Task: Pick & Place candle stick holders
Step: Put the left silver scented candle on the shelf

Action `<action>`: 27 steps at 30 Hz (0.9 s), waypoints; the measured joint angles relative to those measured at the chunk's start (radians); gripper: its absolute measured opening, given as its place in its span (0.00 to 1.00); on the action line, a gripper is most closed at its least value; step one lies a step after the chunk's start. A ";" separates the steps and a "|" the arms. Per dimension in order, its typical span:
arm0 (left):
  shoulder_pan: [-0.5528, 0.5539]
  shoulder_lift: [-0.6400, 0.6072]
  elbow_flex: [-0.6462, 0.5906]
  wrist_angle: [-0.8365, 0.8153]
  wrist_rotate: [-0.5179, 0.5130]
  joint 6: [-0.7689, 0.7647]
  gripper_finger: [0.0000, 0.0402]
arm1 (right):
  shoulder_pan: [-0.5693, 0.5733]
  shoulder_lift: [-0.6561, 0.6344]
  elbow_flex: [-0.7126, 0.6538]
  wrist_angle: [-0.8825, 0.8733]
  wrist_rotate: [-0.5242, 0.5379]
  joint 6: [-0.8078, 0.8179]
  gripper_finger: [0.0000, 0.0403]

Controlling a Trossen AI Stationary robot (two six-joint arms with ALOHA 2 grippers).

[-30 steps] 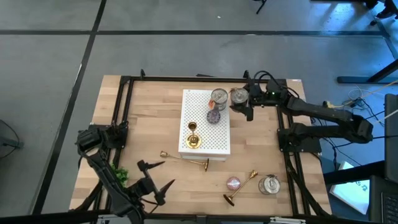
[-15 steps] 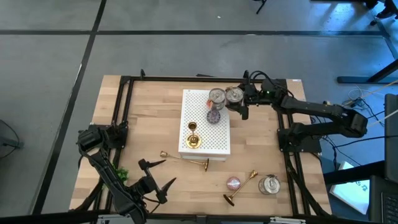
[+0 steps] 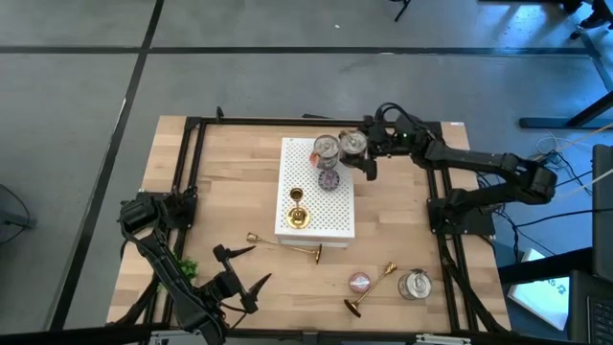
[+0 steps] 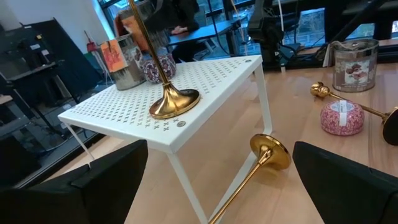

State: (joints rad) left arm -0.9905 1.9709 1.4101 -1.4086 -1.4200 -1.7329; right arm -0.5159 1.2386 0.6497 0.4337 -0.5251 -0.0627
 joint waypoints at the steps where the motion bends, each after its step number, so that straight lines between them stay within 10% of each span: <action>1: 0.000 0.000 0.000 0.000 0.000 0.000 1.00 | 0.000 0.009 0.008 0.000 0.000 -0.002 0.86; 27: 0.000 0.000 0.000 -0.001 0.018 0.011 1.00 | 0.015 0.141 0.067 0.088 -0.055 0.008 0.86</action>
State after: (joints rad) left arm -0.9901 1.9709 1.4101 -1.4097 -1.4025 -1.7218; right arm -0.5005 1.3800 0.7166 0.5217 -0.5802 -0.0545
